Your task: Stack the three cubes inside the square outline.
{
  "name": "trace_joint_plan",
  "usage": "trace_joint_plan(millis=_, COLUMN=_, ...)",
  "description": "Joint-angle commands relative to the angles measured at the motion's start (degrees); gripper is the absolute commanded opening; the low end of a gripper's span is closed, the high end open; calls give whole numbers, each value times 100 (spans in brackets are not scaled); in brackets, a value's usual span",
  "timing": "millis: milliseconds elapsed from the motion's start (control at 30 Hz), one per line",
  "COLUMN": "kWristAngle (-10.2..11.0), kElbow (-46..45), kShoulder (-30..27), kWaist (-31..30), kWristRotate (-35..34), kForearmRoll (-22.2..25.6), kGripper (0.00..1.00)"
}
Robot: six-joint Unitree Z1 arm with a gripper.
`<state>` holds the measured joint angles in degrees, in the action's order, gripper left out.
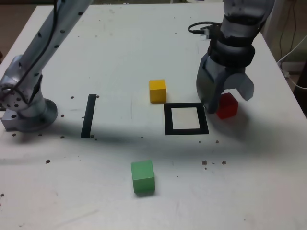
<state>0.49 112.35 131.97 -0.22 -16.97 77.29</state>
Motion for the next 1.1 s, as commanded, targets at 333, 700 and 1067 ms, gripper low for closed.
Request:
trace_joint_plan(millis=333, kWristAngle=-123, kElbow=-91, kShoulder=75, kWaist=4, kWristRotate=45, kForearmRoll=-224, kGripper=54)
trace_joint_plan(millis=700, kWristAngle=-120, kElbow=-153, kShoulder=-88, kWaist=13, kWristRotate=53, kForearmRoll=-293, kGripper=43)
trace_joint_plan(millis=1067, kWristAngle=20, kElbow=-704, kShoulder=-925, kWaist=3, kWristRotate=122, kForearmRoll=-302, kGripper=35)
